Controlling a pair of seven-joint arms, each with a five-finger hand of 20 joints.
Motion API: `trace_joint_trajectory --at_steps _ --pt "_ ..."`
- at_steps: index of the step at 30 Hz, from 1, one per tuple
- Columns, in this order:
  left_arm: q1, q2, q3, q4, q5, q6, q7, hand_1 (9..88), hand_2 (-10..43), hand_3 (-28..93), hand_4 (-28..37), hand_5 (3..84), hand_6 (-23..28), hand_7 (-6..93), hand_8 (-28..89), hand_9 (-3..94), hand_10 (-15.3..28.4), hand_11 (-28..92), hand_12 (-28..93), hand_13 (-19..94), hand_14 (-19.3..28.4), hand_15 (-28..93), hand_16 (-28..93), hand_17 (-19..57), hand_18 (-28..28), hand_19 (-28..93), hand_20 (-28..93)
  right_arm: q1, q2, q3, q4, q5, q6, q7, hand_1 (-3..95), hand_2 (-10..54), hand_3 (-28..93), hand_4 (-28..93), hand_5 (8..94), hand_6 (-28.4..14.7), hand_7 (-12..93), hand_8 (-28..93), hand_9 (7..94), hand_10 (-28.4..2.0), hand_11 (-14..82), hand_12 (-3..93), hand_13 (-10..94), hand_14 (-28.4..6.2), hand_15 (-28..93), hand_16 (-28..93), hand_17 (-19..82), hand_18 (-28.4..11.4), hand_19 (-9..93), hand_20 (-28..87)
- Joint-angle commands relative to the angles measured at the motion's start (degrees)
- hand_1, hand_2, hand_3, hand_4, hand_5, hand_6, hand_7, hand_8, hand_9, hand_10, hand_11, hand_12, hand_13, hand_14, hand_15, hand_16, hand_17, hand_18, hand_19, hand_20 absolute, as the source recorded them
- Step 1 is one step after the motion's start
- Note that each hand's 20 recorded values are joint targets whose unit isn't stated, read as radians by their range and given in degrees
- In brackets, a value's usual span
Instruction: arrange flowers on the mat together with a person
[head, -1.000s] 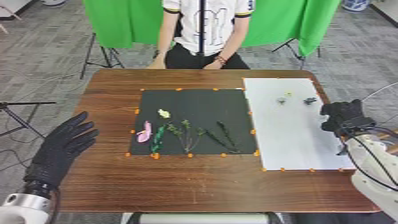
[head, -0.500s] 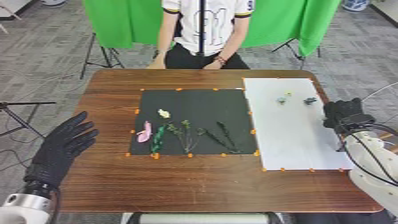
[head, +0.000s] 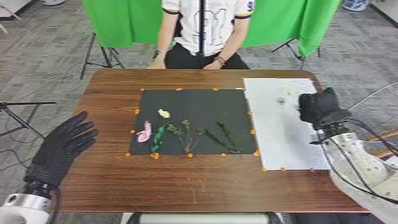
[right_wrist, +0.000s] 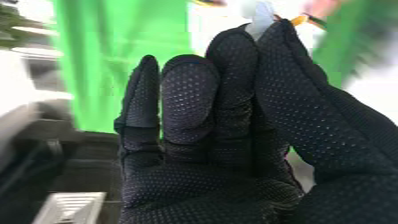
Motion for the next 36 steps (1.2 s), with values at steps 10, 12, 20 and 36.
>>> trace_joint_trajectory --at_steps 10,12,20,36 --pt "-1.32 0.28 1.58 0.62 0.33 -0.54 -1.72 26.0 0.1 69 -16.8 28.5 2.0 19.4 -9 25.8 11.2 21 18 22 14.2 32 2 -7.9 21.2 46 8 35.49 -22.84 -29.93 -0.15 4.52 -0.39 -16.58 45.1 -9.5 86 -28 65.5 6.0 60 -6 75.5 -5.1 35.2 54.9 63 -4.2 67 39 23 -14.0 66 41" --pt "-1.09 0.58 1.68 0.58 0.12 -0.29 -1.48 25.9 0.2 69 -16.6 28.3 2.0 19.0 -9 25.6 11.1 21 19 22 14.2 32 2 -8.0 21.2 46 8 37.8 -23.88 -32.96 0.21 4.57 -1.63 -17.11 45.0 -9.5 87 -28 65.5 6.1 60 -6 75.3 -5.0 35.3 55.0 63 -4.1 67 39 23 -14.0 66 41" --pt "-1.12 0.82 1.98 0.55 0.15 -0.16 -1.24 25.8 0.9 67 -15.9 27.5 1.7 17.7 -8 25.0 10.8 20 19 21 13.9 31 2 -8.2 21.0 46 8 43.24 -28.78 -42.57 5.33 4.42 -5.14 -18.07 44.8 -9.5 87 -28 65.1 6.4 60 -7 74.6 -4.8 35.3 54.5 63 -3.6 66 39 23 -13.6 65 41" --pt "-1.5 1.43 2.22 0.8 0.09 -0.23 -1.1 26.4 0.3 68 -16.0 28.5 2.1 18.1 -8 25.6 11.0 20 20 22 14.0 30 3 -7.9 21.0 46 9 46.88 -34.02 -50.23 12.95 2.68 -0.71 -9.62 46.0 -9.5 84 -28 62.9 6.4 61 -6 73.7 -5.0 35.0 54.6 62 -3.6 66 40 23 -13.8 65 41"
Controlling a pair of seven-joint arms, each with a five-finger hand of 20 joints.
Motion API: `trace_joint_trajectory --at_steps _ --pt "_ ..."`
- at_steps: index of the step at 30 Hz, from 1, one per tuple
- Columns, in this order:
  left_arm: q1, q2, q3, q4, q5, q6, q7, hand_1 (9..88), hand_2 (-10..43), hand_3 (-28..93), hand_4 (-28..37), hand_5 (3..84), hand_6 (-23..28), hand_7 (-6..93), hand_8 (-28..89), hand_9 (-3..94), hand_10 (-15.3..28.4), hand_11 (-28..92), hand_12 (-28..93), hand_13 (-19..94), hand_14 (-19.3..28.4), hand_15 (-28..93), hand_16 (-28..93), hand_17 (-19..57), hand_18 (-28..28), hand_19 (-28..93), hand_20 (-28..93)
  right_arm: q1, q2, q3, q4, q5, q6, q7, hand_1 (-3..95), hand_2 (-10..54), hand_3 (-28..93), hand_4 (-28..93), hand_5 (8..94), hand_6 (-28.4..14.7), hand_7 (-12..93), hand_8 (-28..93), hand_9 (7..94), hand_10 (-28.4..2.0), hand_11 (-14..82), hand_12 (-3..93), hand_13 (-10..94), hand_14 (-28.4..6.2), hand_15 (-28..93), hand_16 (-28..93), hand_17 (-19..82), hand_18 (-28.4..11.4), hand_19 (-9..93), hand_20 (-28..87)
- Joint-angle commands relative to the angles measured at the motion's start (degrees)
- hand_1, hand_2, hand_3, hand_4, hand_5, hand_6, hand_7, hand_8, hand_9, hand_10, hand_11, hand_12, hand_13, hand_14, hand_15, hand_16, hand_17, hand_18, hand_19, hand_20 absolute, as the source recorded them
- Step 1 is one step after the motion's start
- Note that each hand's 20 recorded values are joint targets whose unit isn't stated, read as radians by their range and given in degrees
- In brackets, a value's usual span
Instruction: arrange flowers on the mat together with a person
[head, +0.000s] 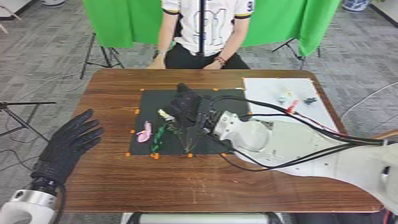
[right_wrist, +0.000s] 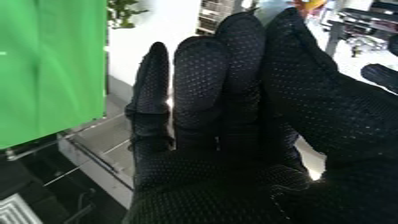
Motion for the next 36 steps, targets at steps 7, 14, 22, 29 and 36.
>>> trace_joint_trajectory --at_steps 7,14,22,29,36 --pt "-0.26 0.14 0.58 0.8 0.04 -0.38 -0.76 26.3 0.0 69 -16.6 28.8 2.2 19.5 -9 26.0 11.3 21 19 22 14.1 31 2 -7.8 21.1 46 8 1.73 -3.07 -0.12 3.7 -1.76 -1.15 4.25 43.3 -9.5 84 -28 59.7 6.1 59 -4 72.0 -4.9 33.0 53.7 60 -3.8 65 39 21 -14.1 64 41" --pt "-0.29 -0.08 0.37 0.79 0.22 -0.67 -1.03 26.2 -0.3 70 -17.0 29.1 2.4 20.2 -9 26.1 11.5 21 19 22 14.3 32 2 -7.9 21.2 46 8 1.22 -3.11 0.74 4.06 -1.89 -2.69 4.11 41.2 -9.5 83 -28 58.1 5.8 59 -4 71.1 -5.2 31.6 52.8 59 -4.5 66 37 21 -14.2 64 41" --pt "-0.08 -0.07 0.14 0.73 0.16 -0.58 -1.06 26.0 -0.9 71 -18.1 29.4 2.5 22.3 -11 26.4 11.9 24 18 22 14.7 34 1 -7.9 21.3 47 8 0.77 -2.81 1.96 4.65 -1.51 -3.58 2.72 40.6 -9.5 83 -28 58.1 5.3 58 -5 71.0 -5.3 30.5 52.4 58 -4.7 67 35 20 -14.5 64 41" --pt "0.09 -0.12 0.18 0.65 0.11 -0.53 -0.82 26.1 -1.1 72 -18.8 29.5 2.5 23.9 -12 26.4 12.2 25 17 22 14.8 35 0 -8.0 21.5 47 8 -1.43 -2.0 6.72 3.07 -1.18 -4.09 0.8 38.7 -9.5 83 -28 58.4 4.9 56 -4 70.7 -5.8 31.7 51.0 58 -5.3 68 30 20 -14.7 64 41" --pt "-0.41 -0.69 0.18 0.79 0.35 -0.88 -1.46 26.1 -1.3 72 -19.2 29.6 2.6 24.5 -12 26.5 12.2 26 17 22 14.8 35 0 -8.1 21.6 47 8 -6.09 2.1 15.31 -3.57 -0.2 -5.86 1.59 36.4 -7.8 82 -28 58.1 3.5 54 -4 67.5 -7.7 38.4 42.7 57 -6.2 69 28 19 -15.0 64 40"
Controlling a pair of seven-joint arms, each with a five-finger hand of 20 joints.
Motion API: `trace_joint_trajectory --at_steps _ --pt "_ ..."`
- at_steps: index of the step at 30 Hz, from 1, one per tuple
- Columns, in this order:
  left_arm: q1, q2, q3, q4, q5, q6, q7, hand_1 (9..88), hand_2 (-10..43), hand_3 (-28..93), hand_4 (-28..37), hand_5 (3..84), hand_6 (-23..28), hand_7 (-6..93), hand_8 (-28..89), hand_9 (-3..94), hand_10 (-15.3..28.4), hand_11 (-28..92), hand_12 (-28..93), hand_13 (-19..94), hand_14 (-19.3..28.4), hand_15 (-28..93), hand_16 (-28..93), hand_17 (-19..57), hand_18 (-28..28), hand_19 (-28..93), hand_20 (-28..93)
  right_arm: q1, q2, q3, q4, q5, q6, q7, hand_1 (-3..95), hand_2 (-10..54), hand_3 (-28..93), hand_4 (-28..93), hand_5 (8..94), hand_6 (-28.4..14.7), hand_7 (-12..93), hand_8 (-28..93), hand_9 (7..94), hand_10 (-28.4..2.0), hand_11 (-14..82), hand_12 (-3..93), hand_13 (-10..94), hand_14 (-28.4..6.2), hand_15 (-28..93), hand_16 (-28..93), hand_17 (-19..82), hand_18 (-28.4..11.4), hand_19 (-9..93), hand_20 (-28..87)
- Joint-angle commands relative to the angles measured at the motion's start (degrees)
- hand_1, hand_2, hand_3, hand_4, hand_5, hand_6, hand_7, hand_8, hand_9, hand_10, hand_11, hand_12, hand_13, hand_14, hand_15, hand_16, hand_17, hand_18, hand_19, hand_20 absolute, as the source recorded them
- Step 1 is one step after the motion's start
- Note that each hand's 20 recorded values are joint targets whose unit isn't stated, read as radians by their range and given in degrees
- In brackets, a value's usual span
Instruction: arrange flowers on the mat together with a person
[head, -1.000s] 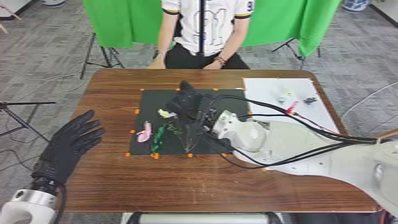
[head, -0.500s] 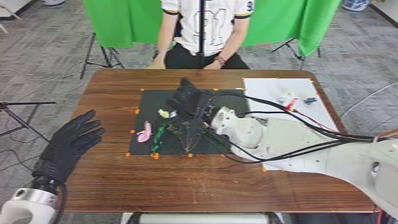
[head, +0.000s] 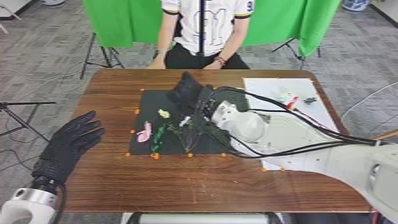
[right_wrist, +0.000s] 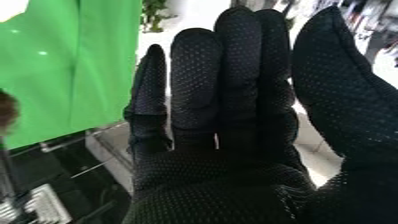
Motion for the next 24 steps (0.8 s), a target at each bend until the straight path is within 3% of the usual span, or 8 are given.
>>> trace_joint_trajectory --at_steps 1,6,8,10,13,16,20,24 --pt "0.12 -0.96 0.1 0.41 0.3 -0.89 -1.01 26.3 -1.2 72 -19.3 29.6 2.6 24.5 -12 26.4 12.2 26 17 22 14.8 35 0 -8.1 21.6 47 8 -5.67 5.69 10.56 -8.63 -0.02 -2.36 0.55 36.0 -7.0 82 -28 57.5 3.2 53 -4 66.7 -7.8 38.0 41.5 56 -6.5 68 28 19 -15.2 64 40" --pt "1.69 -1.44 -0.91 -0.19 0.16 -0.44 -0.63 26.2 -1.2 72 -19.2 29.3 2.6 23.9 -12 26.2 12.1 25 17 22 14.7 35 0 -8.0 21.5 47 7 -23.02 14.36 33.24 -21.13 9.61 -10.09 -2.56 29.7 -1.0 87 -28 52.7 2.4 42 -9 57.6 -9.4 37.1 27.7 50 -6.9 60 22 18 -15.9 63 38" --pt "2.09 -1.48 -1.13 -0.27 -0.04 -0.15 -0.35 26.1 -1.1 72 -19.1 29.1 2.5 23.4 -12 26.1 12.0 25 17 22 14.6 35 0 -8.1 21.5 47 7 -31.29 17.81 43.18 -26.7 16.19 -12.64 -1.84 26.3 1.5 88 -26 49.5 1.4 39 -18 52.6 -10.4 32.8 25.2 45 -7.8 55 20 17 -16.4 62 36" --pt "2.4 -1.76 -1.37 -0.42 0.0 -0.03 0.06 26.1 -1.0 72 -18.9 29.1 2.6 22.8 -11 26.1 12.0 25 17 22 14.6 34 0 -8.1 21.4 47 7 -40.42 20.33 54.07 -31.08 25.14 -14.04 -3.08 24.0 2.4 88 -24 45.2 -0.4 33 -17 47.5 -11.4 28.5 24.5 40 -8.9 48 18 15 -17.3 58 34" --pt "2.24 -1.92 -1.49 -0.31 0.04 -0.18 0.14 26.0 -1.0 72 -18.8 29.1 2.5 22.1 -11 26.1 11.8 24 17 22 14.6 34 0 -8.0 21.4 47 7 -55.82 21.65 73.16 -35.56 41.71 -20.33 -8.23 21.5 2.2 86 -23 42.2 -1.7 28 -15 43.6 -12.5 23.5 23.8 35 -9.8 40 18 12 -18.5 51 29" --pt "3.0 -2.22 -2.16 -0.59 -0.08 -0.11 0.09 26.1 -0.8 71 -18.6 29.1 2.6 21.6 -11 26.1 11.8 24 17 22 14.6 34 0 -8.1 21.4 47 8 -68.25 20.43 88.32 -37.73 55.6 -25.83 -12.05 20.4 1.6 85 -23 39.7 -2.2 22 -13 40.4 -13.0 17.9 23.7 30 -10.3 30 22 9 -19.7 47 26" --pt "2.58 -2.7 -2.14 -0.44 0.08 -0.41 0.19 26.0 -0.7 71 -18.3 29.1 2.5 21.3 -10 26.1 11.8 24 17 22 14.6 33 0 -8.0 21.3 47 8 -83.4 15.94 103.13 -41.64 65.5 -24.47 -15.08 19.1 0.3 85 -24 38.4 -2.2 19 -12 39.1 -13.1 14.1 22.7 29 -10.7 25 24 9 -19.6 46 25" --pt "2.85 -3.12 -2.39 -0.48 -0.06 -0.35 0.44 26.0 -0.6 71 -18.2 29.0 2.4 21.3 -10 26.0 11.7 23 17 22 14.6 33 1 -8.0 21.3 47 8 -92.4 10.95 109.94 -43.62 72.69 -23.26 -16.57 17.9 -1.0 86 -23 39.7 -3.0 17 -11 39.9 -13.6 13.0 22.8 31 -11.0 25 26 10 -19.9 46 26"
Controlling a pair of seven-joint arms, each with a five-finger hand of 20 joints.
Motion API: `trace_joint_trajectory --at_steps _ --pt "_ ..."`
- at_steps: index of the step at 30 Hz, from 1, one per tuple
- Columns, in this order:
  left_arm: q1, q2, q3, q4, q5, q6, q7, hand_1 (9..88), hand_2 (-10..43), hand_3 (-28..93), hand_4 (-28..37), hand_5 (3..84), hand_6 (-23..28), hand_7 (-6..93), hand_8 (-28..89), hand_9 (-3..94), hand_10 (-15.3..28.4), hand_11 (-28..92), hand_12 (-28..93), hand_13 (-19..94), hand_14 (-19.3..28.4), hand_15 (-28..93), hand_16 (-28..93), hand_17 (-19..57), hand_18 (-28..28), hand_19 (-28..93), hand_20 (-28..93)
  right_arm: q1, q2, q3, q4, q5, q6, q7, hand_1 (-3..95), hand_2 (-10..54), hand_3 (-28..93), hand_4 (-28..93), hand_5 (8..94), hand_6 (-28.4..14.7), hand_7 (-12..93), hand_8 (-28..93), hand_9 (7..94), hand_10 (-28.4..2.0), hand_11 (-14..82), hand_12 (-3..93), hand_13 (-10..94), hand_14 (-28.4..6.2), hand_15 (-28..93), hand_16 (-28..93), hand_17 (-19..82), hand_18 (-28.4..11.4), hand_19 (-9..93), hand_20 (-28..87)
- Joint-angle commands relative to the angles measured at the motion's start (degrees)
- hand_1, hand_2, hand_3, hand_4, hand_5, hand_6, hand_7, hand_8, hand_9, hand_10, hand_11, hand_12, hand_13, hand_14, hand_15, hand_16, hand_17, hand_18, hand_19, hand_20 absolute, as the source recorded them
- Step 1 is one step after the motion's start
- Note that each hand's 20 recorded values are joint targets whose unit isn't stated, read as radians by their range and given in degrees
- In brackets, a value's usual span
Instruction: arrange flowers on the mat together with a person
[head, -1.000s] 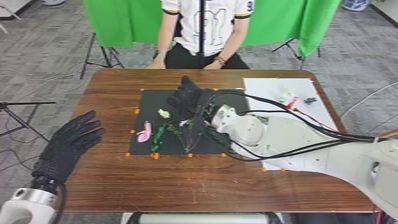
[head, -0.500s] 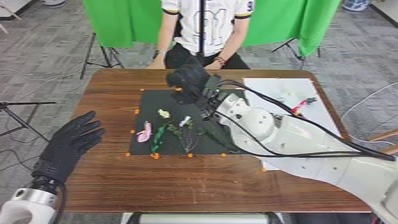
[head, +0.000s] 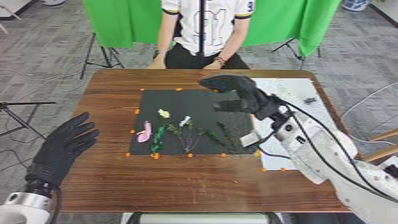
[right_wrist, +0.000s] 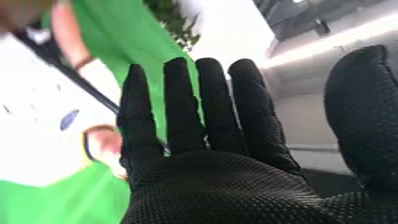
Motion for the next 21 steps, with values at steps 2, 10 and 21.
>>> trace_joint_trajectory --at_steps 2,10,21 --pt "1.18 -1.55 -0.37 -0.15 -0.04 0.06 0.57 26.0 -0.6 71 -18.1 29.1 2.4 21.1 -10 26.0 11.7 23 17 22 14.6 33 1 -8.0 21.3 47 8 -45.85 -11.24 51.95 -4.88 33.38 5.19 -0.74 17.6 -1.2 86 -23 40.1 -3.1 17 -11 40.5 -13.6 12.9 22.9 32 -11.3 25 26 10 -20.0 47 26" --pt "-0.16 -2.34 0.17 0.31 0.15 -0.49 0.31 26.0 -0.4 70 -18.0 28.9 2.3 20.9 -10 26.1 11.8 23 18 22 14.6 33 1 -8.0 21.3 47 8 -50.25 -17.47 52.72 -6.37 32.86 3.63 3.86 17.3 -1.2 86 -23 40.4 -3.3 15 -10 40.8 -13.7 12.3 23.0 32 -11.9 25 27 10 -20.3 47 26" --pt "-1.14 -2.69 1.03 0.75 0.5 -1.03 -0.32 26.0 -0.5 70 -18.1 29.0 2.3 20.9 -10 26.1 11.6 23 18 22 14.6 33 1 -8.0 21.3 47 8 -51.0 -19.85 54.62 -6.09 31.18 0.23 4.85 17.5 -1.1 86 -23 41.0 -3.5 16 -10 41.0 -14.2 12.6 23.4 32 -11.9 25 27 10 -20.3 47 26"
